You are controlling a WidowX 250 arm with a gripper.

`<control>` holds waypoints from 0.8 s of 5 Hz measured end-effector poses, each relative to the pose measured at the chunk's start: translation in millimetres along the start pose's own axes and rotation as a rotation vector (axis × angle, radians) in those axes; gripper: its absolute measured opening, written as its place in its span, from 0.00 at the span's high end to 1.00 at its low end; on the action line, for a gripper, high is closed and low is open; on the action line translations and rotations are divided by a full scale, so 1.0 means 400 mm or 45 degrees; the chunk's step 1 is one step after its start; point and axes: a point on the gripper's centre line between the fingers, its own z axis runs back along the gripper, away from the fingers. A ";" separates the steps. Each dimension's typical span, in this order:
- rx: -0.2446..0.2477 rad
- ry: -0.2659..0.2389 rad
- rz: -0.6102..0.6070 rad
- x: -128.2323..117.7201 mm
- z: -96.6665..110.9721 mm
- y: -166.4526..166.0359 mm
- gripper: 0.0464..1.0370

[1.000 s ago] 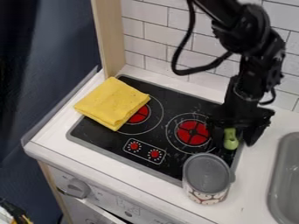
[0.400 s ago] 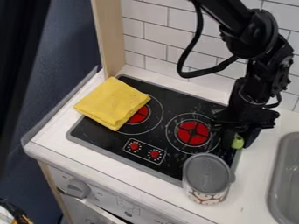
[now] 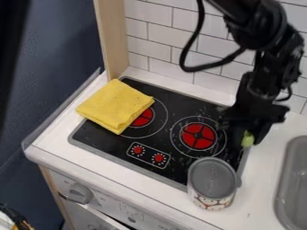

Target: Moved the spatula to the middle of two red burners

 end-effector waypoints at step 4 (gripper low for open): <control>0.055 -0.194 0.626 -0.016 0.073 0.301 0.62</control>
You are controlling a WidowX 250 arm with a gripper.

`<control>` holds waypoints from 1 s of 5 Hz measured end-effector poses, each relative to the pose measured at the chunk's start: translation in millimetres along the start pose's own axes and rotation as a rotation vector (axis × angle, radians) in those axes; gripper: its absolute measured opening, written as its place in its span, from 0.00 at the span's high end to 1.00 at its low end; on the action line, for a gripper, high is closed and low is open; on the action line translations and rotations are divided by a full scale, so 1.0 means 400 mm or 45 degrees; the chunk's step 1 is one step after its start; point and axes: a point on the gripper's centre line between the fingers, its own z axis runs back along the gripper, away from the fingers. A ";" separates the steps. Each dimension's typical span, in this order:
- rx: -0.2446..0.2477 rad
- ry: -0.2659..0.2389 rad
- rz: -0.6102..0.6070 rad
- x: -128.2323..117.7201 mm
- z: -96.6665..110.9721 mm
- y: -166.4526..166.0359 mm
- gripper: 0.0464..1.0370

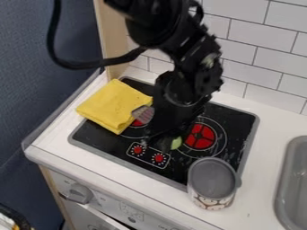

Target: Moved the spatula to the middle of two red burners

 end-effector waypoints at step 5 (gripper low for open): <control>0.129 0.068 0.102 -0.009 -0.120 0.051 0.53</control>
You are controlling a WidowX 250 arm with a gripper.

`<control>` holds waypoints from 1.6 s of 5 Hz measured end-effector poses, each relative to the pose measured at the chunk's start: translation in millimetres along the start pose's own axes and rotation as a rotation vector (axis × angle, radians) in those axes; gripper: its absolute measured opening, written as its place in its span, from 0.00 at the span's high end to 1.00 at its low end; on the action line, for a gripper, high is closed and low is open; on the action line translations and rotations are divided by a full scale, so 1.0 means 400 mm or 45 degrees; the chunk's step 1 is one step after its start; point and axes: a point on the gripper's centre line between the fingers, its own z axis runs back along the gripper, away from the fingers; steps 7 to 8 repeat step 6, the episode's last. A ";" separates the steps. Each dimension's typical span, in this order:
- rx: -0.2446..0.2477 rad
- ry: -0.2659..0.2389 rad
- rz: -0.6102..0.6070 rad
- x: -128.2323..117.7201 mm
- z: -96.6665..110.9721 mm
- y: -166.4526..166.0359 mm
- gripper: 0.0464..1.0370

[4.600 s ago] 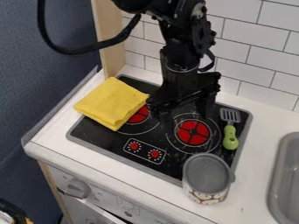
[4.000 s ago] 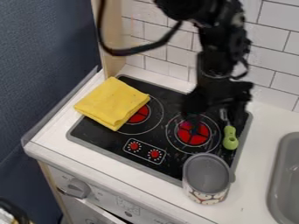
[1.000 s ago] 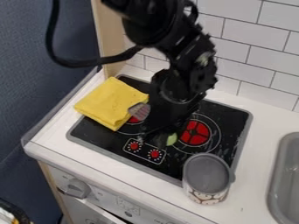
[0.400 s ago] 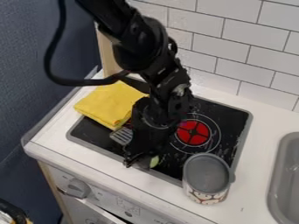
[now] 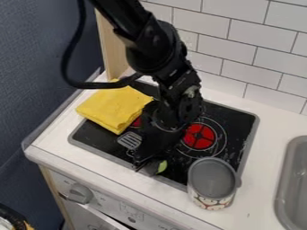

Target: Moved the spatula to the middle of two red burners

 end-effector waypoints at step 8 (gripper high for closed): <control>-0.040 -0.013 -0.055 0.036 0.151 -0.048 0.04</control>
